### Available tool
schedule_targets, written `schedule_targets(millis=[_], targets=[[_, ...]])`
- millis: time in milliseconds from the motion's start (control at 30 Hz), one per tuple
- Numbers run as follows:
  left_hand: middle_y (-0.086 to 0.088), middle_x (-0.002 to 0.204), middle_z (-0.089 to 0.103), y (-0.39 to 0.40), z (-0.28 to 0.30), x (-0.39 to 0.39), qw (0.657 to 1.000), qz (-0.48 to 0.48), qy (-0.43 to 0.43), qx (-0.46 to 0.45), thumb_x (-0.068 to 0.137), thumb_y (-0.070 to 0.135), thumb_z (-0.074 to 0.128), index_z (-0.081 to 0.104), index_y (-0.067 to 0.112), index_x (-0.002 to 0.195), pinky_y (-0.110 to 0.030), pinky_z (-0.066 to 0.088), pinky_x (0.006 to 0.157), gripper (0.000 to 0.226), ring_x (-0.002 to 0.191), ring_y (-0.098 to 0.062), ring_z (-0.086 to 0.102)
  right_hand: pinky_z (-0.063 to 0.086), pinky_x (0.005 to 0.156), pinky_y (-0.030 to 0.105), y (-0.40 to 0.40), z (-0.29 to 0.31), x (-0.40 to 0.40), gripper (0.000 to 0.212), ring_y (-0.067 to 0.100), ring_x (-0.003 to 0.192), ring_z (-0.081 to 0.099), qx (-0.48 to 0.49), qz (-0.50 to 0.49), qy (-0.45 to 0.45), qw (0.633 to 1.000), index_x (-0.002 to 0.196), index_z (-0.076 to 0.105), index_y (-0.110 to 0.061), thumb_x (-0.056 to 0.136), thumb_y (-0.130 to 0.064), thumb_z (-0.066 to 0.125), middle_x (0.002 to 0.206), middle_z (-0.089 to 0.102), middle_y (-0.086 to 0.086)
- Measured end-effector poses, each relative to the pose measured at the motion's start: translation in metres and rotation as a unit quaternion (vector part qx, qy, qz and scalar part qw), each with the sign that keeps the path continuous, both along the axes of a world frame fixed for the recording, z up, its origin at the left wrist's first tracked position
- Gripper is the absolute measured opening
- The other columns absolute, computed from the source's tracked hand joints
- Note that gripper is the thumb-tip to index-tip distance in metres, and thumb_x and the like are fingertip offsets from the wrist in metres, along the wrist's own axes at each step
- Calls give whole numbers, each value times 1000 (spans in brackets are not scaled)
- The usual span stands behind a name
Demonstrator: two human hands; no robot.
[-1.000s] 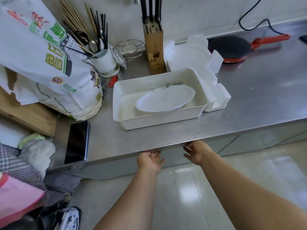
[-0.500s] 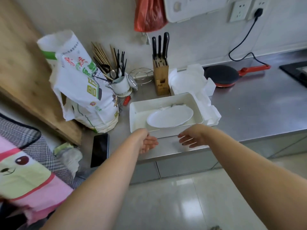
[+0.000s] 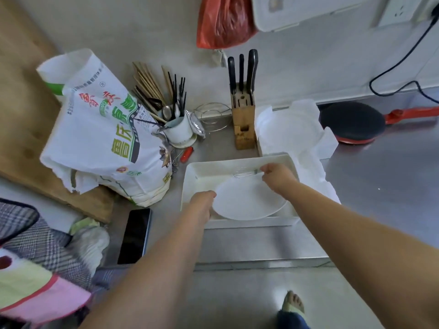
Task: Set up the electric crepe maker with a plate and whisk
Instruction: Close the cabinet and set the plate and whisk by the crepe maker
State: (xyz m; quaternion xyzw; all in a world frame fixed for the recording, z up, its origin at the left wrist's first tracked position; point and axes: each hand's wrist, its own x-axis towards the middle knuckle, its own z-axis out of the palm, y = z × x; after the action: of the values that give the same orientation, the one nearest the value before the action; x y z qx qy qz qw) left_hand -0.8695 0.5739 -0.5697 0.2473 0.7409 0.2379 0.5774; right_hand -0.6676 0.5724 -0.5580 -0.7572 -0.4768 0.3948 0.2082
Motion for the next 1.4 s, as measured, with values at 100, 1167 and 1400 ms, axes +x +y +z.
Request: schedule_targets(millis=[100, 1167, 1400], targets=[[-16, 111, 60, 10, -14, 8, 998, 37, -34, -37, 97, 14, 51, 54, 7, 116, -55, 54, 80, 21, 101, -37, 62, 50, 95, 34, 19, -24, 1, 39, 31, 108, 59, 0, 60, -77, 995, 129, 55, -20, 93, -11, 44, 123, 61, 11], [-18, 139, 54, -16, 46, -43, 971, -33, 236, 36, 101, 21, 46, 47, -3, 137, -31, 50, 90, 43, 109, -27, 58, 53, 80, 36, 10, 22, 4, 38, 35, 103, 63, -9, -66, -52, 996, 130, 49, 2, 94, -5, 39, 114, 63, 19], [-8, 138, 56, -53, 84, -37, 971, -15, 229, 66, 95, 25, 53, 41, 8, 140, -28, 51, 95, 49, 113, -22, 60, 37, 47, 19, -34, 59, 7, 33, 13, 54, 48, -120, -179, 336, 917, 93, 55, -16, 94, -47, 44, 70, 52, 3]])
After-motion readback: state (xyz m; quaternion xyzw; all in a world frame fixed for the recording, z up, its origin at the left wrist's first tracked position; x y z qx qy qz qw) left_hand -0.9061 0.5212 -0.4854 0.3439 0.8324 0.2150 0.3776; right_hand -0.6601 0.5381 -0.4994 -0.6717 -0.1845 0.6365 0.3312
